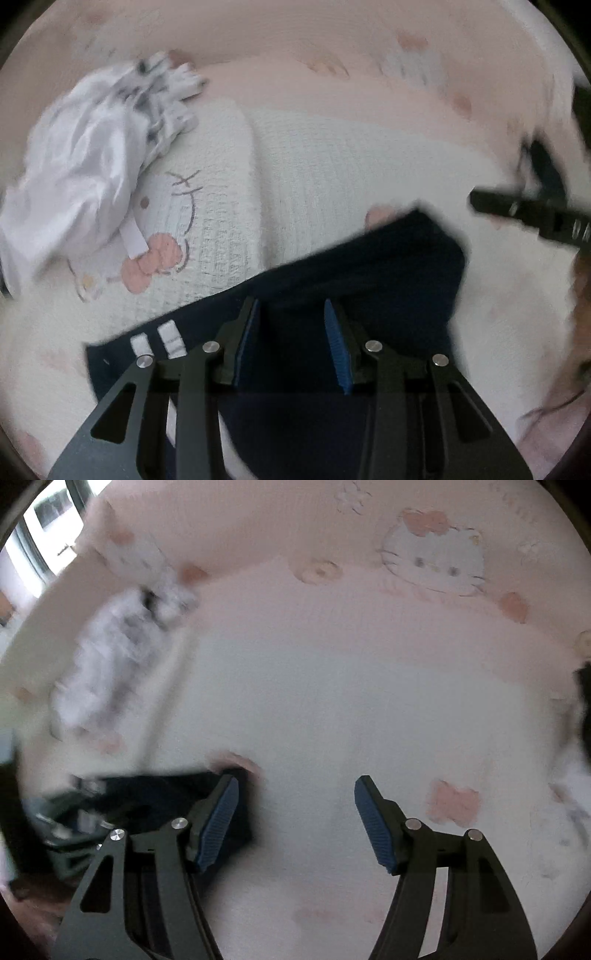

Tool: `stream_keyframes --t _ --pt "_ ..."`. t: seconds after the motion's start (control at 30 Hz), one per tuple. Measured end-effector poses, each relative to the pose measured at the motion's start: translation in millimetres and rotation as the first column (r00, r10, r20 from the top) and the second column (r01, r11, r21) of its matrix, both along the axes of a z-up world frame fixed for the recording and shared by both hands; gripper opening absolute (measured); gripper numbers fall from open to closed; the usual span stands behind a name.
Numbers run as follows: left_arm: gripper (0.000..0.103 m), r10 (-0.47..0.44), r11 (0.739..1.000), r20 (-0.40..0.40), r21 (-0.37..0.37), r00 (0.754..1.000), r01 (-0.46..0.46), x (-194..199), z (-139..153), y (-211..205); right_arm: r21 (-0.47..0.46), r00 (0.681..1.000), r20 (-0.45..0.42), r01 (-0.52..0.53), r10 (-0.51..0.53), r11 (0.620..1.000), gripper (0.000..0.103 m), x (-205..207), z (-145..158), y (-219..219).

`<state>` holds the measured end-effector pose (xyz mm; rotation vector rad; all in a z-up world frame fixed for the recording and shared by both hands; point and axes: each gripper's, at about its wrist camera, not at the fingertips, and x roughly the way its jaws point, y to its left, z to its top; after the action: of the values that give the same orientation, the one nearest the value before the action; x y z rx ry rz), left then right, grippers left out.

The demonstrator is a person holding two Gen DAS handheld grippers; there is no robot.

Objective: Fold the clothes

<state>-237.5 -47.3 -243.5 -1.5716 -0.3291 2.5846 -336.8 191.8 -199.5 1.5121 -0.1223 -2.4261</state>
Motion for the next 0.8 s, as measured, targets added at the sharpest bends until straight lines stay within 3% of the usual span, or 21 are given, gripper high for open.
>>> stream_keyframes --t 0.07,0.13,0.2,0.27,0.3,0.37,0.4,0.43,0.5,0.63,0.67,0.7,0.8 --pt "0.038 0.048 0.999 0.004 -0.011 0.999 -0.048 6.4 4.7 -4.0 -0.114 0.99 0.047 -0.124 0.13 0.986 0.067 -5.3 -4.1 -16.5" --pt "0.038 0.082 0.996 0.009 -0.045 0.997 -0.081 13.7 8.3 -5.9 -0.05 0.971 0.072 -0.224 0.227 0.973 0.067 -3.3 -16.8 -30.4" --pt "0.038 0.125 0.984 0.064 -0.137 0.99 -0.116 -0.6 -4.1 -15.4 0.152 0.962 0.086 -0.268 0.258 0.951 0.067 11.0 -41.3 -42.0" --pt "0.031 0.187 0.979 0.089 -0.104 0.978 -0.178 2.6 -5.1 -32.7 0.18 0.971 0.125 -0.226 0.205 0.957 0.07 6.5 -63.7 -36.7" --pt "0.026 0.218 0.974 0.101 -0.08 0.971 -0.211 5.3 -4.9 -41.6 0.114 0.983 0.104 -0.162 0.151 0.98 0.068 1.3 -59.8 -26.2" --pt "0.026 0.283 0.959 0.115 -0.034 0.952 -0.281 11.5 -2.2 -57.9 0.017 0.993 0.109 -0.057 0.054 0.998 0.068 -9.5 -52.6 -7.8" --pt "0.029 0.336 0.942 0.109 -0.063 0.936 -0.331 18.0 1.4 -64.9 -0.044 0.995 0.095 -0.032 0.036 0.999 0.068 -11.0 -48.3 0.0" --pt "0.033 0.371 0.927 0.1 -0.093 0.923 -0.363 24.9 3.0 -70.1 -0.063 0.996 0.089 -0.027 0.033 0.998 0.07 -10.7 -47.1 3.3" --pt "0.04 0.392 0.92 0.127 -0.085 0.911 -0.383 32.7 -2.4 -82.8 -0.045 0.989 0.114 -0.085 0.09 0.995 0.069 -7.5 -53.1 -2.8" --pt "0.041 0.378 0.926 0.174 -0.045 0.909 -0.376 28.2 -15.6 -87.4 0.005 0.98 0.104 -0.173 0.172 0.985 0.073 7.1 -61.3 -34.4" --pt "0.041 0.373 0.928 0.17 -0.052 0.912 -0.369 26.9 -15.5 -84.0 0.021 0.98 0.088 -0.183 0.181 0.983 0.071 9.3 -61.6 -40.9" --pt "0.038 0.362 0.932 0.163 -0.058 0.918 -0.357 26.2 -16.0 -79.6 0.007 0.975 0.08 -0.207 0.206 0.978 0.059 12.1 -62.0 -47.8" --pt "0.013 0.306 0.952 0.146 -0.044 0.941 -0.303 24.1 -14.6 -64.5 0.051 0.97 0.057 -0.238 0.235 0.97 0.033 21.6 -61.4 -62.9"
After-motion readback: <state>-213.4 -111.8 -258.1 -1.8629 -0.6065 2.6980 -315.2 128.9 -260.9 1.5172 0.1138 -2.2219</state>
